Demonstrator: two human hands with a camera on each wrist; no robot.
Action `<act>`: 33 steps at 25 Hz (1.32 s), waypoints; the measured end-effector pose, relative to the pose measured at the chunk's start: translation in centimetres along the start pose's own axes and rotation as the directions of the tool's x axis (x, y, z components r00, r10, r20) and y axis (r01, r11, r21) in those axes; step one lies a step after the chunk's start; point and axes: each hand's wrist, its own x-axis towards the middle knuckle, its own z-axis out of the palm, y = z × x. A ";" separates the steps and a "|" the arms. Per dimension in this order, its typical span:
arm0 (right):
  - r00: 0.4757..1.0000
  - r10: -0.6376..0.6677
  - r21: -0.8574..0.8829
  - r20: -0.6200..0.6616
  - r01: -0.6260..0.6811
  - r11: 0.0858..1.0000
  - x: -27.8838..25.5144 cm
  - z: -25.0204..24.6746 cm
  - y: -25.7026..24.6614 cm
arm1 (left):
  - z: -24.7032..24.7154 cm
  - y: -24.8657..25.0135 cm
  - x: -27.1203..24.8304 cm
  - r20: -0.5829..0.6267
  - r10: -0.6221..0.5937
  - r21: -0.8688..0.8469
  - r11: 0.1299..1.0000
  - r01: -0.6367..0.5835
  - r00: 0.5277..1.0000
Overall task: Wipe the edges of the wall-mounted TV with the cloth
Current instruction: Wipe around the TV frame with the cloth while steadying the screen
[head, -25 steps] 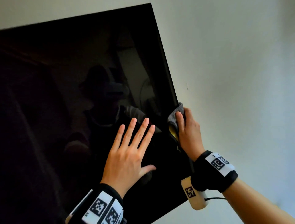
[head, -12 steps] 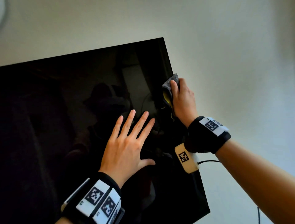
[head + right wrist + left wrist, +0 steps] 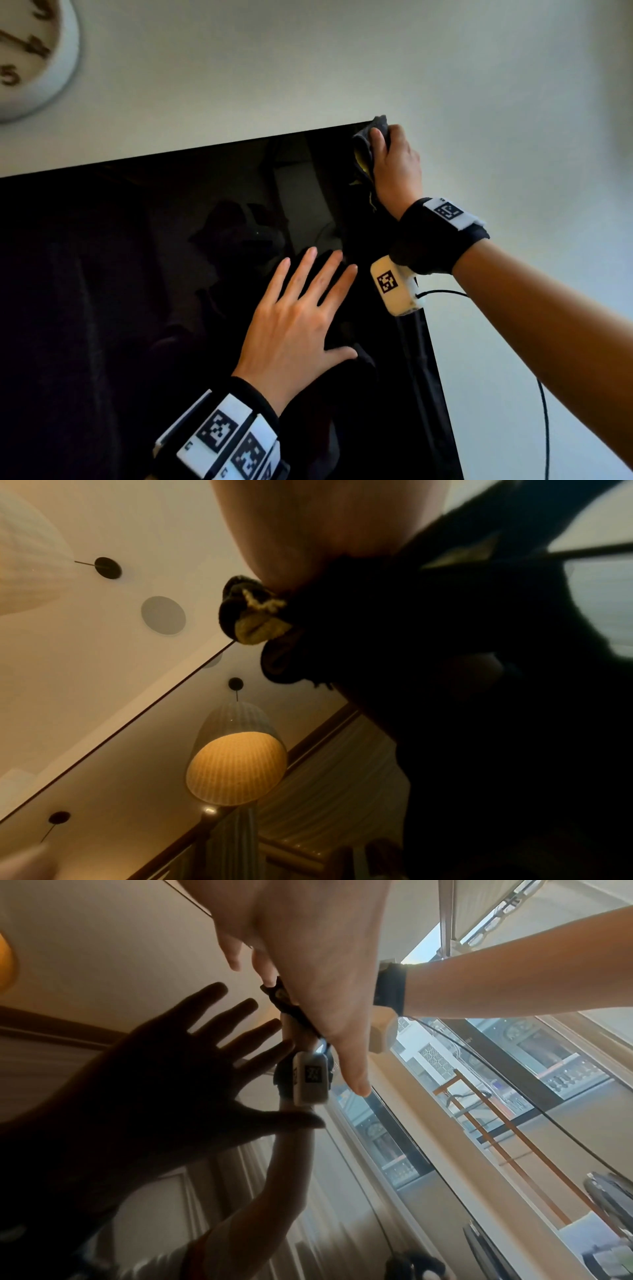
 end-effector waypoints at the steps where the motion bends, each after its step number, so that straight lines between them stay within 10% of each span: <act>1: 1.000 -0.010 -0.009 0.003 0.010 1.000 0.6 0.0 -0.5 | -0.5 -0.7 0.4 -0.013 -0.018 0.014 1.000 0.018 1.000; 8: 0.940 -0.314 -0.178 0.134 0.334 0.926 3.0 -0.8 -2.7 | -1.4 -4.6 1.3 0.021 -0.095 0.058 0.994 0.094 0.995; 14: 0.779 -0.535 -0.267 0.327 0.619 0.738 1.8 -0.1 -5.9 | -2.7 -7.6 -1.8 -0.095 -0.233 0.016 0.972 0.235 0.968; 33: 0.647 -0.589 -0.244 0.484 0.746 0.620 -10.9 15.2 -24.1 | -3.1 -21.4 -18.9 0.009 -0.398 0.082 0.914 0.396 0.917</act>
